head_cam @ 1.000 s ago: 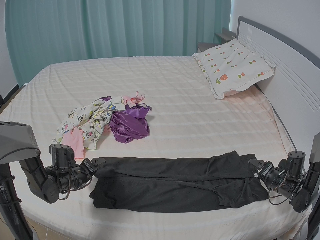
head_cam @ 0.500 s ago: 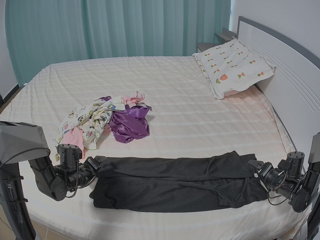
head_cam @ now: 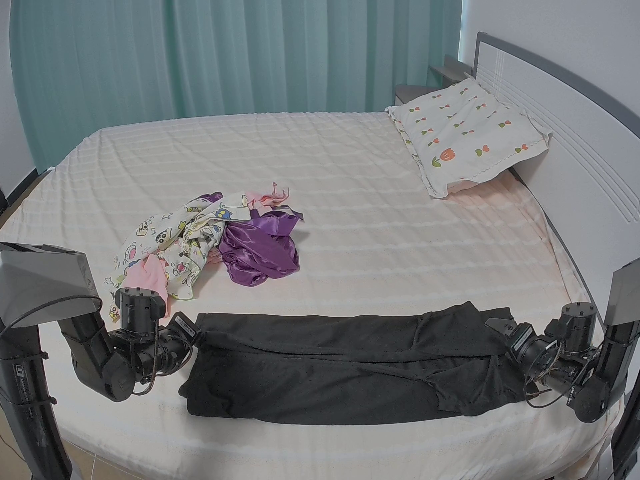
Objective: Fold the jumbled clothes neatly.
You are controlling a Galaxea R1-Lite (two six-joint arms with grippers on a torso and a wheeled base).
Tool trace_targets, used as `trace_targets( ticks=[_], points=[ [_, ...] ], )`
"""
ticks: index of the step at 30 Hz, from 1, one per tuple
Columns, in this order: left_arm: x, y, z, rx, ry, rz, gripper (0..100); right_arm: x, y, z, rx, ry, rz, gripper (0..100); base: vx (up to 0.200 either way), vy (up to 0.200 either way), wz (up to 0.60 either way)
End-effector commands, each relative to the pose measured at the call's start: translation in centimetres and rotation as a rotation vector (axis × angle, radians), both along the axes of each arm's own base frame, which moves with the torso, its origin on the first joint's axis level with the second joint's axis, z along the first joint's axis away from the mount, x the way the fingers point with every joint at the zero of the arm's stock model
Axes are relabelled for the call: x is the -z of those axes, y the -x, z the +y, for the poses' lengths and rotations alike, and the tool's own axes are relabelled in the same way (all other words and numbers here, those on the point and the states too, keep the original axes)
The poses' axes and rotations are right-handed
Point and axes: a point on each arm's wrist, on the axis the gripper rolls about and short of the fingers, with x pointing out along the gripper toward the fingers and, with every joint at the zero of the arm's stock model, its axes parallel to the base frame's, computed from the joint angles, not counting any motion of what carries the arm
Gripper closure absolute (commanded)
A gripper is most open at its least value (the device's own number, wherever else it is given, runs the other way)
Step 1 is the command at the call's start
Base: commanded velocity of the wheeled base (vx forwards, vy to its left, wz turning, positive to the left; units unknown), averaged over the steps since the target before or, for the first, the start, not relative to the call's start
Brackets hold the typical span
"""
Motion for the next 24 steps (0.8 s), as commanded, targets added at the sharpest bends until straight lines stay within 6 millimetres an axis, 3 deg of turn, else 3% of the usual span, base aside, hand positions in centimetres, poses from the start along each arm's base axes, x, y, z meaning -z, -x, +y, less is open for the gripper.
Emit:
trace_targets(
  ticks=[1, 24],
  points=[
    [-1.4, 0.0, 0.2, -0.028, 0.04, -0.041, 100, 1.5, -1.7, 0.4, 0.003, 0.003, 0.019, 0, 0.0, 0.0, 0.0],
    [-1.7, -0.1, 0.6, -0.05, 0.058, -0.071, 100, 2.5, -1.9, 0.8, 0.061, 0.055, 0.05, 0, 0.0, 0.0, 0.0]
  ],
)
